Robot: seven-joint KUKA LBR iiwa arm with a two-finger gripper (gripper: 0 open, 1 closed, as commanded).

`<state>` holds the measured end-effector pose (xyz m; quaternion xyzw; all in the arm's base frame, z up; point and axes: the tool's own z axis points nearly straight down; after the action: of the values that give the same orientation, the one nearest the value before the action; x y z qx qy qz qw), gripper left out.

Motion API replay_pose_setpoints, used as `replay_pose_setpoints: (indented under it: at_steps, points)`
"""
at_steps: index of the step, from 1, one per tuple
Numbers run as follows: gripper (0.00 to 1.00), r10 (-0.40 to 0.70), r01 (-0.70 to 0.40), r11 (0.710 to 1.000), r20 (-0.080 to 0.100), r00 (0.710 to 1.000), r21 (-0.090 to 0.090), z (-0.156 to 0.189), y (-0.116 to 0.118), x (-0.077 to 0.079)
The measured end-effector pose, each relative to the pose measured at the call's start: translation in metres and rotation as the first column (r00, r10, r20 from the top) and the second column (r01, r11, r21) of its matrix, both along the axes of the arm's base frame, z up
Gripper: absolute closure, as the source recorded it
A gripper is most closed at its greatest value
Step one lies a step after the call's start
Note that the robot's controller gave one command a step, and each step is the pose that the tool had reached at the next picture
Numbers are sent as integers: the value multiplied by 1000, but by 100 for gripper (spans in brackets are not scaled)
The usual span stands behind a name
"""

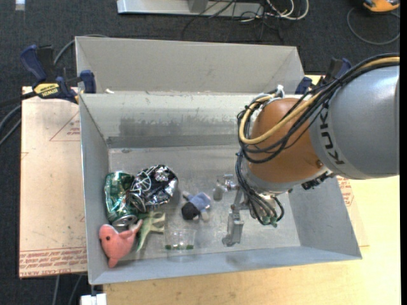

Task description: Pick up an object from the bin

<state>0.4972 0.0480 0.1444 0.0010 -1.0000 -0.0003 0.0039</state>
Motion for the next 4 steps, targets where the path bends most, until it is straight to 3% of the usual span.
replay_pose_setpoints:
  at_steps: [1,2,3,4]
  points:
    - [0,-3,3,1000,8,1000,0,4,0,2]
    - [0,38,-38,999,1,999,2,-75,57,39]
    - [0,-33,33,999,9,999,2,-8,59,38]
    - [0,37,-37,999,1,999,2,-75,57,39]
